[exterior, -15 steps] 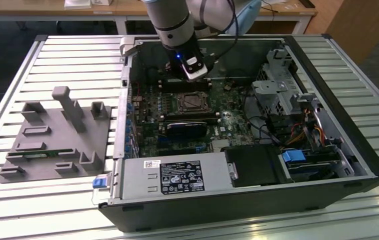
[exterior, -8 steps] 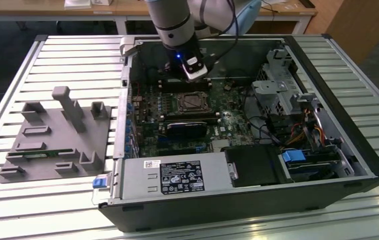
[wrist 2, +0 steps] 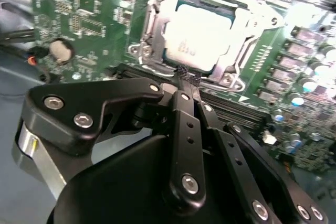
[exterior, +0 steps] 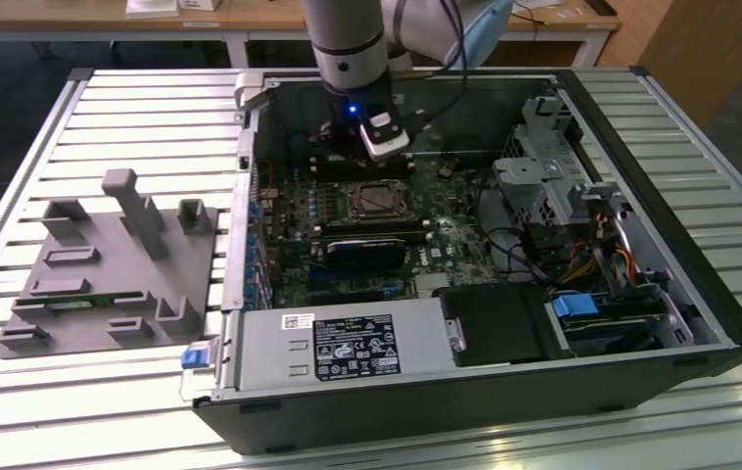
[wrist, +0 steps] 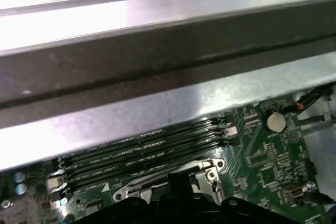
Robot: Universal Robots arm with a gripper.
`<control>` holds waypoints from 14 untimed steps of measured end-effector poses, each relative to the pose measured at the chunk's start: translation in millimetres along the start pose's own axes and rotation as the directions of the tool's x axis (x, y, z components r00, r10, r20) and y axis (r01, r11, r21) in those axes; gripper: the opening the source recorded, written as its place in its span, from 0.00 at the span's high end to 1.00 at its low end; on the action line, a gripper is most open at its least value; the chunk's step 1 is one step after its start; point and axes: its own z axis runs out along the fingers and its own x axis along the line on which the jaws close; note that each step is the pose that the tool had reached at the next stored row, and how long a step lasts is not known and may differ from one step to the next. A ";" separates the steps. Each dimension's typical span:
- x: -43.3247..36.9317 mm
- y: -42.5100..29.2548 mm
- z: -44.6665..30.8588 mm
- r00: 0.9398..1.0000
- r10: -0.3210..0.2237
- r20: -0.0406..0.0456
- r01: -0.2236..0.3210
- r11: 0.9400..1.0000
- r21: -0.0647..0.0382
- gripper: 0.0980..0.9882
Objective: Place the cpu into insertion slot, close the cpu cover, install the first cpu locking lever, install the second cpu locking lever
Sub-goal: 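Install the first cpu locking lever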
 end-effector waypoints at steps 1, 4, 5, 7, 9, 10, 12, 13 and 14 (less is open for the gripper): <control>-0.7 0.2 0.2 1.000 0.001 -0.010 -0.001 1.000 0.008 0.99; -2.8 0.6 0.7 0.999 0.003 -0.036 -0.002 1.000 0.031 0.99; -3.1 0.2 0.6 0.999 0.004 -0.037 -0.002 0.999 0.034 0.99; -3.7 -1.5 0.5 0.999 0.005 -0.036 -0.003 0.999 0.037 0.99; -4.4 -3.6 0.4 0.999 0.006 -0.035 -0.004 0.999 0.039 0.99; -4.8 -4.7 0.3 0.999 0.006 -0.035 -0.005 0.999 0.040 0.99; -5.5 -7.2 0.2 0.999 0.007 -0.034 -0.005 0.999 0.042 0.99; -5.9 -8.4 0.1 0.999 0.007 -0.034 -0.006 0.999 0.043 0.99; -6.3 -9.8 -0.1 0.999 0.008 -0.034 -0.006 0.999 0.044 0.99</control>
